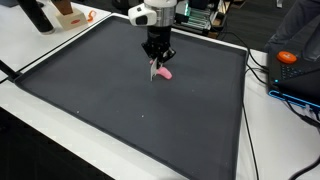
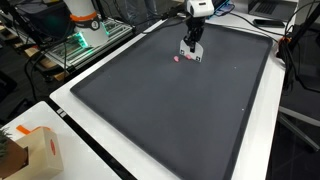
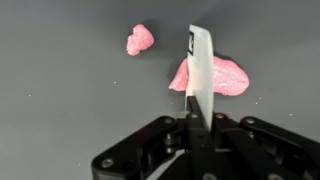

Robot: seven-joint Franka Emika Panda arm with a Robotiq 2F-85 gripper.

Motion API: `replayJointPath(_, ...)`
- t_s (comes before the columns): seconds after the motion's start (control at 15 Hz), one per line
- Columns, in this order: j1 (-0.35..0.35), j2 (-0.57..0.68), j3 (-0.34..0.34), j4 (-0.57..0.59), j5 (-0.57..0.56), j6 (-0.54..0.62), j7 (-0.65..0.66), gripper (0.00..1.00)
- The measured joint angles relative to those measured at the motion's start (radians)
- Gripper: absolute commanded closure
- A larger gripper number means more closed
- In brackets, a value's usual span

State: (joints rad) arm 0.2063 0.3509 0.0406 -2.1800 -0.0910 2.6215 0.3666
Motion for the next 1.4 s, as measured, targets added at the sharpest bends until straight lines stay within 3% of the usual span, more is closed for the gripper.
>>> replayJointPath(0.47, -0.022, -0.033, 0.018, -0.058, 0.103, 0.026, -0.063, 0.99)
replayJointPath(1.4, -0.022, -0.069, 0.026, -0.1, 0.11, -0.009, -0.062, 0.99)
